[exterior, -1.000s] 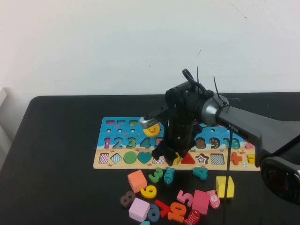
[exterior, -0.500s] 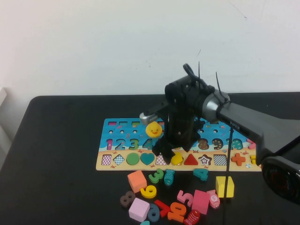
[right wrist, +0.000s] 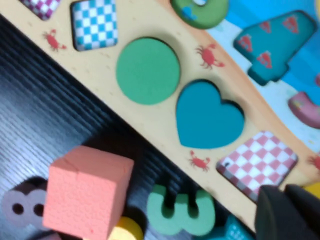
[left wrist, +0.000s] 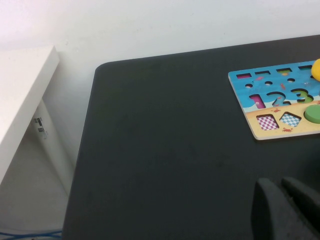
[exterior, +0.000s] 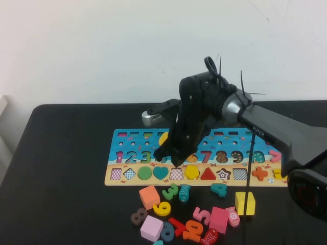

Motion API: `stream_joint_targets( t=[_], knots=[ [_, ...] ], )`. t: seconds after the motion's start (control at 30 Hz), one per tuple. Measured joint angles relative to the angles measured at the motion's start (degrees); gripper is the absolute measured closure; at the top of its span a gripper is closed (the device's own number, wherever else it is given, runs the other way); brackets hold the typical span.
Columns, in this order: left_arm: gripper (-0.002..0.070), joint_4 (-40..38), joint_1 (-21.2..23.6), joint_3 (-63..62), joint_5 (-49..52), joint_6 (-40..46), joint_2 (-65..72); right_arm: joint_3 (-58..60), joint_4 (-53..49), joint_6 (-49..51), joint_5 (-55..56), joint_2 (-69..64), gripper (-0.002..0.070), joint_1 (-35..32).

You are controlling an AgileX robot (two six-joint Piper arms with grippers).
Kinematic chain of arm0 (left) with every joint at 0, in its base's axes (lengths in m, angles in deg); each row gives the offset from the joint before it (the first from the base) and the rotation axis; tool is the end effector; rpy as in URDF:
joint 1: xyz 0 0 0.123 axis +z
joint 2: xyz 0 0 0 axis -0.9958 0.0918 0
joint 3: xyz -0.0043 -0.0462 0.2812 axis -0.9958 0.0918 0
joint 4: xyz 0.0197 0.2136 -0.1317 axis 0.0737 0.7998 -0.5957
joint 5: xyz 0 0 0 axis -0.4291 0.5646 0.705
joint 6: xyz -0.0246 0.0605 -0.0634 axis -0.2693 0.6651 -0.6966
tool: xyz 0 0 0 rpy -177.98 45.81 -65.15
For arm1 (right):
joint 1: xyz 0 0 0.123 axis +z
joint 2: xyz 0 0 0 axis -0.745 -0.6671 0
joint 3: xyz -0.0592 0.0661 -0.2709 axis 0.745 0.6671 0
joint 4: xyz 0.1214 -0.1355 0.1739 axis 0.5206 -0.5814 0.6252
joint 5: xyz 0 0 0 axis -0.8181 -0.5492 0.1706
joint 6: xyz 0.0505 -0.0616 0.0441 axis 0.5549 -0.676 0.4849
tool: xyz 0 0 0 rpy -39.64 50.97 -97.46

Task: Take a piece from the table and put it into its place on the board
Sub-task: Place the "Pentagon" into the hole of the Pentagon

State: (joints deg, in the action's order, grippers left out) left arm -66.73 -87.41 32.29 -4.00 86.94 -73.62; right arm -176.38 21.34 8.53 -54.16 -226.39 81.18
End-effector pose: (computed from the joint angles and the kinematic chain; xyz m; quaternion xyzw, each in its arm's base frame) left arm 0.0536 -0.0051 0.1797 0.0314 0.7830 -0.0226 0.6208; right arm 0.4381 0.2996 0.1308 -0.3203 0.9360 0.0982 0.1079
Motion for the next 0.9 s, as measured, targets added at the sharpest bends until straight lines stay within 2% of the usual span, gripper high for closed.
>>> stream_joint_targets(
  t=[0.13, 0.5, 0.9],
  knots=[
    [0.0677, 0.00, 0.00, 0.00, 0.00, 0.00, 0.00, 0.00, 0.35, -0.13, 0.62, -0.87, 0.0657, 0.00],
    [0.0677, 0.00, 0.00, 0.00, 0.00, 0.00, 0.00, 0.00, -0.88, 0.27, 0.97, -2.45, 0.0657, 0.00],
    [0.0677, 0.00, 0.00, 0.00, 0.00, 0.00, 0.00, 0.00, -6.03, 7.57, 1.68, -3.84, 0.0657, 0.00]
  ],
)
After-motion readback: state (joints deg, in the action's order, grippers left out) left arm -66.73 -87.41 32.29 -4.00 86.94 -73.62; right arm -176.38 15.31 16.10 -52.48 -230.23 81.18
